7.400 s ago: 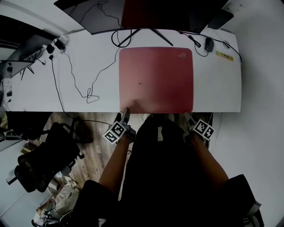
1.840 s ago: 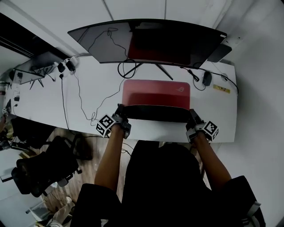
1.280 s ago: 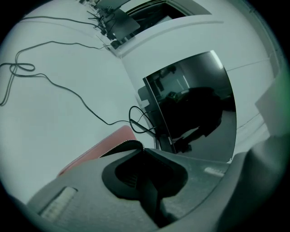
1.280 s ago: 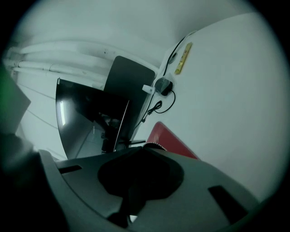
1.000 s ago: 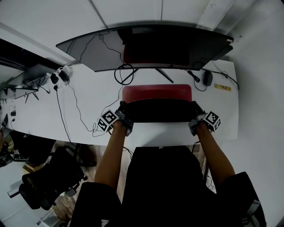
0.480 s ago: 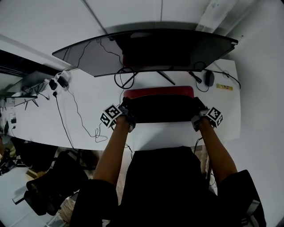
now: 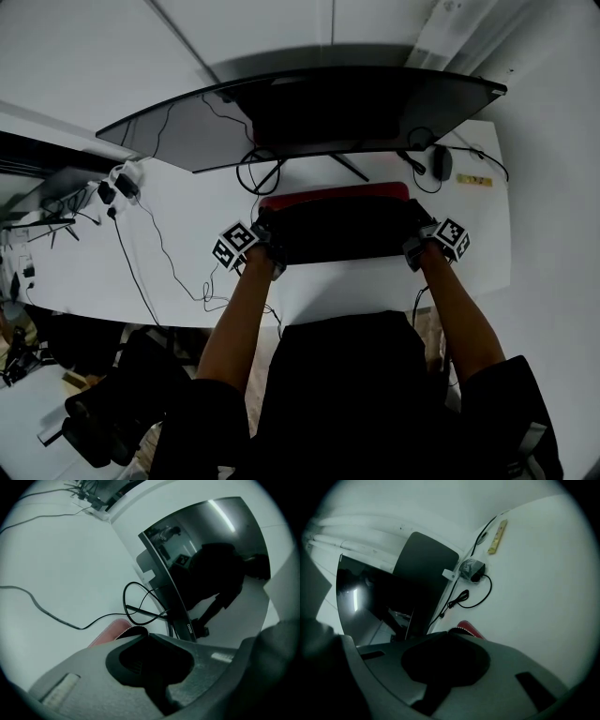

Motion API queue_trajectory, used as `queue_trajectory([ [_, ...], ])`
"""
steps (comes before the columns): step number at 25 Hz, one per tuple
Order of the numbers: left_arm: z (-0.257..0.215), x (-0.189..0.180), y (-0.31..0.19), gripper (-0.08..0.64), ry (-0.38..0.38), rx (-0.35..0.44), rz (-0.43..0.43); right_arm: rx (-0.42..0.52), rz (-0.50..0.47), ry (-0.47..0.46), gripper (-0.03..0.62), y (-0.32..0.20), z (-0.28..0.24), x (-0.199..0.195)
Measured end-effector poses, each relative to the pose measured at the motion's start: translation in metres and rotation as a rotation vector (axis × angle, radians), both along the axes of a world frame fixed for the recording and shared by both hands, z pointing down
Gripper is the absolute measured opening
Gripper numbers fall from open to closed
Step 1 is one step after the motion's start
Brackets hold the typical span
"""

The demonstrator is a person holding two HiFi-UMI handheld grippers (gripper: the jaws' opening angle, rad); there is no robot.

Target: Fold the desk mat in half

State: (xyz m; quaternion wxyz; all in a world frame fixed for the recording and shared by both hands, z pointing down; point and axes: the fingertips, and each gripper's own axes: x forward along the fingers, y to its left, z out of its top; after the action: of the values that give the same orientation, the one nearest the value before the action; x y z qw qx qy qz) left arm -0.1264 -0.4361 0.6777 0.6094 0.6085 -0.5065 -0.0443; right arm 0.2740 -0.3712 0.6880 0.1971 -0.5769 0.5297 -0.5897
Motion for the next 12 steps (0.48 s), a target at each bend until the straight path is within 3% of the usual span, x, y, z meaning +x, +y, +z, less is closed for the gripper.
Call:
queue_trajectory([
  [7,0.011,-0.001,-0.01,0.031,0.057,-0.029,-0.059,-0.022,0.005,0.008,0.014,-0.013,0.009,0.001],
  [12,0.017,-0.001,-0.016,0.031,0.053,-0.047,-0.066,-0.038,0.009,0.007,0.014,-0.02,0.014,0.002],
])
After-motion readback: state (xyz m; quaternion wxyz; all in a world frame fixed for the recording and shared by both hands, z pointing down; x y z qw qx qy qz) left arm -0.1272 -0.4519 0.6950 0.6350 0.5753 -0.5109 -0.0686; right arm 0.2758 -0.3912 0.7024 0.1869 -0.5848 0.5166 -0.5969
